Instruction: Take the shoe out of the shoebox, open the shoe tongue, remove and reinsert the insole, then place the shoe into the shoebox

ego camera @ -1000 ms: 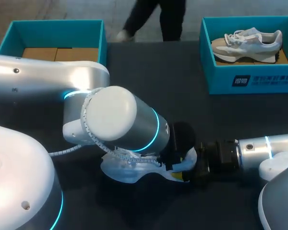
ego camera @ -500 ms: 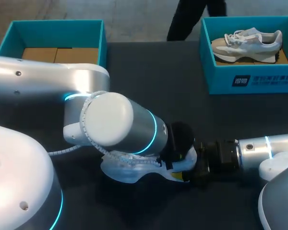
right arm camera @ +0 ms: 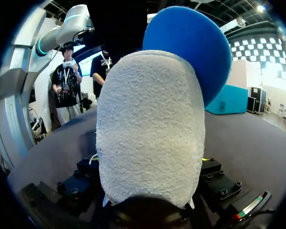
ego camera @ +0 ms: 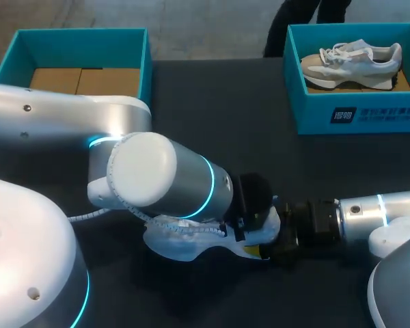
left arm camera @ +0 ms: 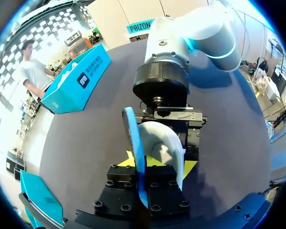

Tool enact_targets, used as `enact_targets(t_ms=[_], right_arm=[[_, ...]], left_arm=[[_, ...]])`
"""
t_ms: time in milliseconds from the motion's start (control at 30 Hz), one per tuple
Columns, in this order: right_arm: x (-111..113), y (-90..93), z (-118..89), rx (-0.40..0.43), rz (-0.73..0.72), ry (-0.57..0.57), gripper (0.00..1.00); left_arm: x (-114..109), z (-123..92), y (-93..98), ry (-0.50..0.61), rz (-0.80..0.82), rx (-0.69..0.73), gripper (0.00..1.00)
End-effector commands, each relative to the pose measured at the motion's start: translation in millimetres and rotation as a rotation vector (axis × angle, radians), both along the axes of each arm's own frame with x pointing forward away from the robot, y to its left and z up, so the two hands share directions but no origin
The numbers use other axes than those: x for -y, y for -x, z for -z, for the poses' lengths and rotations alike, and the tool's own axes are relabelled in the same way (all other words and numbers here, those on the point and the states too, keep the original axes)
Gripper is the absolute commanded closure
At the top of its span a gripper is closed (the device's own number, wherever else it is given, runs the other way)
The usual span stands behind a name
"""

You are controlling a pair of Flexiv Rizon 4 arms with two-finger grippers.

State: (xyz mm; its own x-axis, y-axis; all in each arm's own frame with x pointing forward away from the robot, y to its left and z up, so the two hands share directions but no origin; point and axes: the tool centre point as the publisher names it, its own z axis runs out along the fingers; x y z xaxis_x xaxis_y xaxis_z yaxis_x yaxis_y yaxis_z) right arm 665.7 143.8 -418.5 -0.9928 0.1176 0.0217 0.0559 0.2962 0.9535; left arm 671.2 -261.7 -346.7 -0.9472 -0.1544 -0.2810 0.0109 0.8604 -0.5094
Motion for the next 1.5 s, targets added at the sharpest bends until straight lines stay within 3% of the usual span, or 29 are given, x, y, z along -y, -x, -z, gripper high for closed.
enact_targets(t_ms=[33,767,1233,1500], right_arm=[[-0.6,1.2,-0.3,0.001,0.002,0.002,1.0],[-0.6,1.2,-0.3,0.001,0.002,0.002,1.0],[-0.6,1.2,-0.3,0.001,0.002,0.002,1.0],[-0.6,1.2,-0.3,0.001,0.002,0.002,1.0]], left_arm=[[-6.8,-4.4,2.7,0.017,0.008,-0.005,1.0],[20.5,-64.7,2.7,0.043,0.043,-0.124,1.0],[29.7,-121.9,-7.4,0.016,0.137,-0.385,1.0],[32.8,-154.9,-7.8,0.122,0.171,-0.423,1.0]])
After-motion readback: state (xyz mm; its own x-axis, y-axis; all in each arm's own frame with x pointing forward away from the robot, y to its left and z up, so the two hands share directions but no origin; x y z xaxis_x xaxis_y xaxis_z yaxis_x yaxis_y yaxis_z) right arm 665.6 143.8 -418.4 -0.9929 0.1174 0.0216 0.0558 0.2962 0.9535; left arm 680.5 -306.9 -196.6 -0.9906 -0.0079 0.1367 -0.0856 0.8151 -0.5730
